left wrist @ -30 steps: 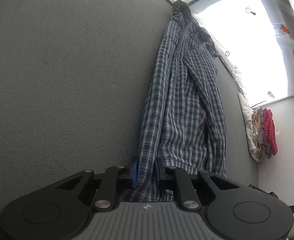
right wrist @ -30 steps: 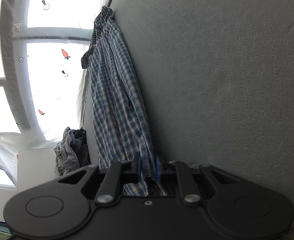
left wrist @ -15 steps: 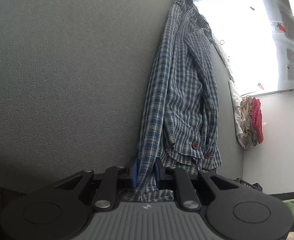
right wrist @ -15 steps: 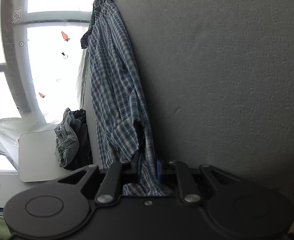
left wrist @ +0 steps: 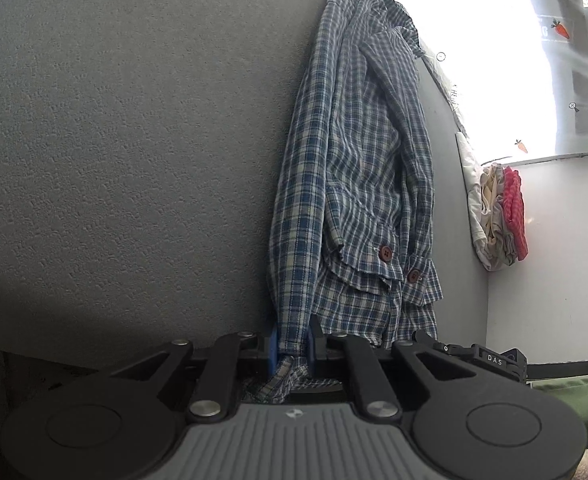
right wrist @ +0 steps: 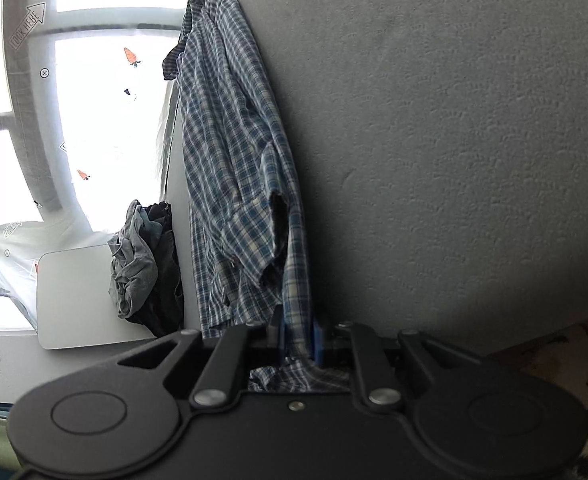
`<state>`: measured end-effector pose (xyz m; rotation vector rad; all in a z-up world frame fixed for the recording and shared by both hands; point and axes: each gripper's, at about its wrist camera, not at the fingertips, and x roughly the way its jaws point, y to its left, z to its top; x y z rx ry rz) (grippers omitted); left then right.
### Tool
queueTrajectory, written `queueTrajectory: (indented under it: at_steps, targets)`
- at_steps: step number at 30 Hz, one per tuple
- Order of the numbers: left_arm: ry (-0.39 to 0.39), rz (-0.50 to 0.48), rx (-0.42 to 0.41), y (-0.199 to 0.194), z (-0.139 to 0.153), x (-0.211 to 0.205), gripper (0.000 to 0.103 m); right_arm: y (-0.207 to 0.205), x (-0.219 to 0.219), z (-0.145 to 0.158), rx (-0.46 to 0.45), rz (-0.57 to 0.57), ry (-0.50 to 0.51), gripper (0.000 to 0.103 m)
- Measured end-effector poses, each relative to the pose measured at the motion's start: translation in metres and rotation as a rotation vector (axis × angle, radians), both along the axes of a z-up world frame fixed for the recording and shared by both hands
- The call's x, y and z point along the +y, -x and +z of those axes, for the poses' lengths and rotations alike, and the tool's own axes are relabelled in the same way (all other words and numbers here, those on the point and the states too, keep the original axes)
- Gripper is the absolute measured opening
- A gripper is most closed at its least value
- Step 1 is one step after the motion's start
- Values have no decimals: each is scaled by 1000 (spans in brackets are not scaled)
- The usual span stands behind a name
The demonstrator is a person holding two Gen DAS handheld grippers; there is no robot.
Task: Fold clothes
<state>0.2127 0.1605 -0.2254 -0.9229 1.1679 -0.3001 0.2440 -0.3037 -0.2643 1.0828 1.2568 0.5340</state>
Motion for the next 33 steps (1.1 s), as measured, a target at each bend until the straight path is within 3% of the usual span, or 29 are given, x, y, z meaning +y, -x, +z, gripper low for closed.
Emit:
queueTrajectory:
  at_steps: [4,11,18,33]
  targets:
    - [70,8,-40,-4,10,2,8,-4,-3,15,-62,-27,-50,6]
    - [246,138,-147,-18,40,15,8,-13,-19,37,-129,-155,-197,6]
    - [265,170,-209,-43,60,19,8,-37,-21,51,-169,-232,-271,6]
    - [302,214,-291,-109,77,30,8,-107,-9,51,-190,-317,-313,6]
